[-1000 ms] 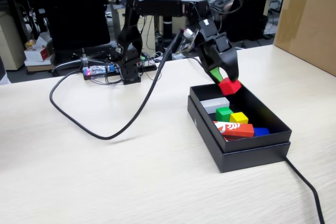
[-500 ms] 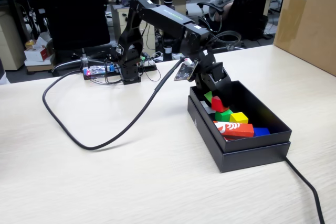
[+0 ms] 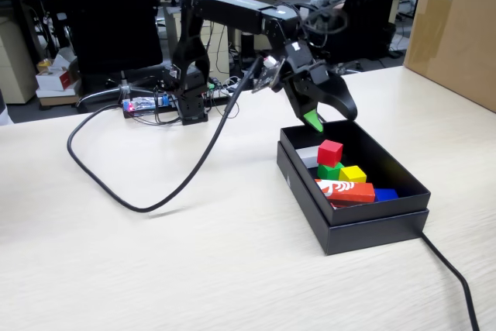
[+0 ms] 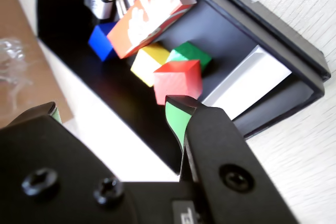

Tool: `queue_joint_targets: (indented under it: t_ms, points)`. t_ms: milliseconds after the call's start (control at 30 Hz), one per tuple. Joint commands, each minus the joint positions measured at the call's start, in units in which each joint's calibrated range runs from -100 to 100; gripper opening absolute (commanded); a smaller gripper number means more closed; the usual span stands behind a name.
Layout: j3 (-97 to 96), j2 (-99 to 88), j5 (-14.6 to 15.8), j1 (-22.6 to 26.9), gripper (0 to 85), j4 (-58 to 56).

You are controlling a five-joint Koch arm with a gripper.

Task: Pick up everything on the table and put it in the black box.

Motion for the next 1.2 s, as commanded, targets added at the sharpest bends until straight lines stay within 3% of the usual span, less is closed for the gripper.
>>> queue_joint_targets:
  t_ms: [0, 167, 333, 500, 667, 800, 1000, 1167]
  points:
    - [2.6, -6.9, -0.1, 0.1, 43.1, 0.3]
    - [1.4, -13.6, -0.8, -1.9, 43.4, 0.3]
    - [-2.2, -17.5, -2.9, -7.1, 44.1, 1.1]
    - [-12.4, -21.9, -4.8, -11.1, 44.1, 8.0]
    - [-22.9, -26.9, -4.8, -13.6, 44.4, 9.1]
    - [-37.1, -33.2, -4.9, -15.0, 46.5, 14.6]
    - [-59.8, -44.8, -4.7, -15.8, 46.5, 31.5]
    - [-74.2, -51.2, -3.0, -14.9, 46.5, 39.8]
